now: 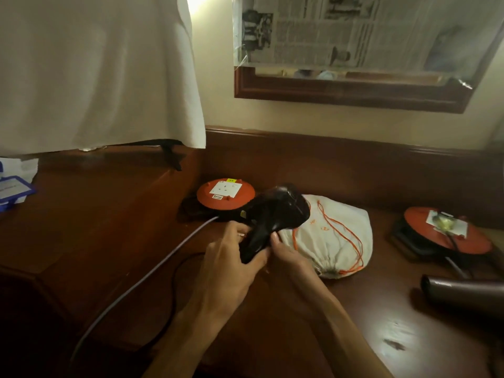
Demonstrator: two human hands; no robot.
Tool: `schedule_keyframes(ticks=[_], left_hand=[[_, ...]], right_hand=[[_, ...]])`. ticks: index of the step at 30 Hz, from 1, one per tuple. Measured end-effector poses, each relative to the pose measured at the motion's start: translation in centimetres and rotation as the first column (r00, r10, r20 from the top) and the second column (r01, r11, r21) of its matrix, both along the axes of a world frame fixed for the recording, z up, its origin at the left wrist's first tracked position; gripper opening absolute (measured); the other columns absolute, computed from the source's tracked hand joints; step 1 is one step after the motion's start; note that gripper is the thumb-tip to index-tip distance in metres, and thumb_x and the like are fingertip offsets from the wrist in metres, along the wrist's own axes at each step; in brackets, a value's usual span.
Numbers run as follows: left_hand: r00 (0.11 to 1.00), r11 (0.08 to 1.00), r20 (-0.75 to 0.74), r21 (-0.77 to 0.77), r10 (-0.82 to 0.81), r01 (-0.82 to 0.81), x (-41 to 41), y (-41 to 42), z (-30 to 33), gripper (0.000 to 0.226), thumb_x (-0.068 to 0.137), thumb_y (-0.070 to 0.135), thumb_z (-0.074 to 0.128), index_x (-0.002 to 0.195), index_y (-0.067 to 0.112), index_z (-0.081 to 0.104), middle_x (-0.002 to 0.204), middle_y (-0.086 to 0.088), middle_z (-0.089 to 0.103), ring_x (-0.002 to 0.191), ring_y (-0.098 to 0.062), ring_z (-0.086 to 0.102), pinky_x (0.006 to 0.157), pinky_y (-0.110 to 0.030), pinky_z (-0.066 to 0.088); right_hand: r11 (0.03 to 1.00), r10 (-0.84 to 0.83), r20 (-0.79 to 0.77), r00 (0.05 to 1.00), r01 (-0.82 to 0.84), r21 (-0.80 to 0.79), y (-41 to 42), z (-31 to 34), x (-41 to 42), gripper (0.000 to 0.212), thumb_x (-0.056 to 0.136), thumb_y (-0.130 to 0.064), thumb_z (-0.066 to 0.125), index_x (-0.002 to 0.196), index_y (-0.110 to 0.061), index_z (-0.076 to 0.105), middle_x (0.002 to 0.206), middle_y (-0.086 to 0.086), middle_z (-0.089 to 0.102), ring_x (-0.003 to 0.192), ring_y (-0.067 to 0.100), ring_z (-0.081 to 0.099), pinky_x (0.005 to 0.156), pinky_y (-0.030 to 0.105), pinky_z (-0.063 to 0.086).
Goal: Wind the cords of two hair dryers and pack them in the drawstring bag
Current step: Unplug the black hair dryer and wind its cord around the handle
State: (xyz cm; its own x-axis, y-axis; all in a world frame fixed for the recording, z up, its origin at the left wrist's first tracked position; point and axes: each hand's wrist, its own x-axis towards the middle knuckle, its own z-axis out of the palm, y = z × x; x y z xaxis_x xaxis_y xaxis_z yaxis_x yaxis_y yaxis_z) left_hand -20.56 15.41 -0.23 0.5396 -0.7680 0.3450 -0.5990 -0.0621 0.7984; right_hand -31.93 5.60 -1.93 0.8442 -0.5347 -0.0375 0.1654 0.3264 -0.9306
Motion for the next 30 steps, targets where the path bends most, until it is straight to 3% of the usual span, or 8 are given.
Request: schedule_keyframes(ticks=[3, 7, 11, 15, 19, 21, 26, 30], left_hand=[[0.997, 0.997, -0.066, -0.056, -0.049, 0.045, -1.3, -0.8, 1.5, 0.034, 0.09, 0.041, 0.072, 0.114, 0.03, 0.049, 0.1, 0.008, 0.073, 0.084, 0.0, 0.073, 0.066, -0.012, 0.056], [0.997, 0.994, -0.003, 0.081, -0.071, 0.071, -2.1, -1.7, 0.2, 0.034, 0.092, 0.06, 0.052, 0.109, 0.03, 0.053, 0.082, 0.003, 0.07, 0.064, -0.004, 0.068, 0.055, -0.023, 0.056], [0.958, 0.988, -0.241, -0.048, -0.155, 0.148, -3.8, -3.2, 0.6, 0.041, 0.105, 0.041, 0.04, 0.086, 0.013, 0.063, 0.063, -0.009, 0.062, 0.047, -0.002, 0.053, 0.045, -0.014, 0.041], [0.619, 0.96, -0.736, -0.171, -0.275, 0.223, -3.9, -5.0, 1.1, 0.053, 0.107, 0.045, 0.036, 0.1, 0.0, 0.063, 0.057, -0.003, 0.052, 0.041, -0.01, 0.041, 0.041, -0.022, 0.029], [0.407, 0.917, -0.843, -0.223, -0.351, 0.33, -3.8, -6.0, 0.6, 0.05, 0.107, 0.047, 0.036, 0.11, 0.002, 0.058, 0.065, -0.011, 0.055, 0.037, -0.013, 0.039, 0.041, -0.022, 0.027], [0.457, 0.901, -0.816, -0.164, -0.353, 0.402, -3.6, -5.9, -0.3, 0.046, 0.107, 0.046, 0.041, 0.115, 0.004, 0.059, 0.07, -0.012, 0.061, 0.037, -0.016, 0.044, 0.04, -0.021, 0.029], [0.795, 0.788, -0.509, 0.317, -0.328, 0.528, -3.3, -3.8, -2.9, 0.006, 0.106, 0.018, 0.053, 0.11, 0.014, 0.054, 0.063, -0.005, 0.066, 0.036, -0.012, 0.053, 0.038, -0.025, 0.041], [0.935, 0.667, -0.02, 0.695, -0.354, 0.267, -3.0, -1.8, -2.3, 0.008, 0.102, 0.021, 0.046, 0.104, 0.022, 0.053, 0.101, -0.007, 0.064, 0.075, -0.018, 0.063, 0.074, -0.033, 0.057]], right_hand=[[0.974, -0.191, 0.143, 0.971, 0.169, 0.151, -0.6, 1.2, 0.3, 0.054, 0.092, -0.034, 0.066, 0.131, 0.003, 0.059, 0.13, 0.025, 0.065, 0.122, 0.039, 0.062, 0.106, 0.049, 0.044], [0.86, -0.51, 0.117, 0.852, 0.503, 0.089, -3.0, 4.2, 0.7, 0.043, 0.08, -0.026, 0.075, 0.115, -0.003, 0.066, 0.105, 0.011, 0.075, 0.098, 0.024, 0.074, 0.083, 0.038, 0.056], [0.856, -0.515, 0.139, 0.846, 0.516, 0.036, -4.5, 5.0, 0.7, 0.053, 0.081, -0.041, 0.07, 0.126, -0.014, 0.062, 0.112, 0.012, 0.075, 0.102, 0.029, 0.074, 0.083, 0.04, 0.061], [0.96, -0.276, 0.233, 0.933, 0.278, 0.025, -4.6, 4.0, 0.1, 0.053, 0.094, -0.034, 0.057, 0.146, -0.028, 0.047, 0.124, 0.02, 0.07, 0.103, 0.037, 0.074, 0.075, 0.038, 0.062], [0.949, -0.26, 0.17, 0.951, 0.284, -0.139, -6.1, 3.2, 0.6, 0.059, 0.101, -0.013, 0.057, 0.152, -0.037, 0.039, 0.118, 0.026, 0.069, 0.093, 0.035, 0.072, 0.079, 0.039, 0.061], [0.937, -0.261, 0.105, 0.96, 0.278, -0.214, -7.2, 3.0, 0.6, 0.061, 0.1, -0.012, 0.059, 0.152, -0.038, 0.039, 0.111, 0.027, 0.068, 0.09, 0.03, 0.069, 0.079, 0.038, 0.06], [0.887, -0.299, -0.051, 0.953, 0.258, -0.382, -10.7, 2.2, 0.2, 0.076, 0.098, -0.005, 0.062, 0.155, -0.042, 0.03, 0.101, 0.013, 0.058, 0.08, 0.03, 0.061, 0.069, 0.041, 0.056], [0.794, -0.394, -0.132, 0.91, 0.264, -0.548, -12.8, 2.0, -1.1, 0.077, 0.095, 0.0, 0.062, 0.153, -0.043, 0.035, 0.104, 0.01, 0.06, 0.065, 0.023, 0.053, 0.051, 0.032, 0.048]])
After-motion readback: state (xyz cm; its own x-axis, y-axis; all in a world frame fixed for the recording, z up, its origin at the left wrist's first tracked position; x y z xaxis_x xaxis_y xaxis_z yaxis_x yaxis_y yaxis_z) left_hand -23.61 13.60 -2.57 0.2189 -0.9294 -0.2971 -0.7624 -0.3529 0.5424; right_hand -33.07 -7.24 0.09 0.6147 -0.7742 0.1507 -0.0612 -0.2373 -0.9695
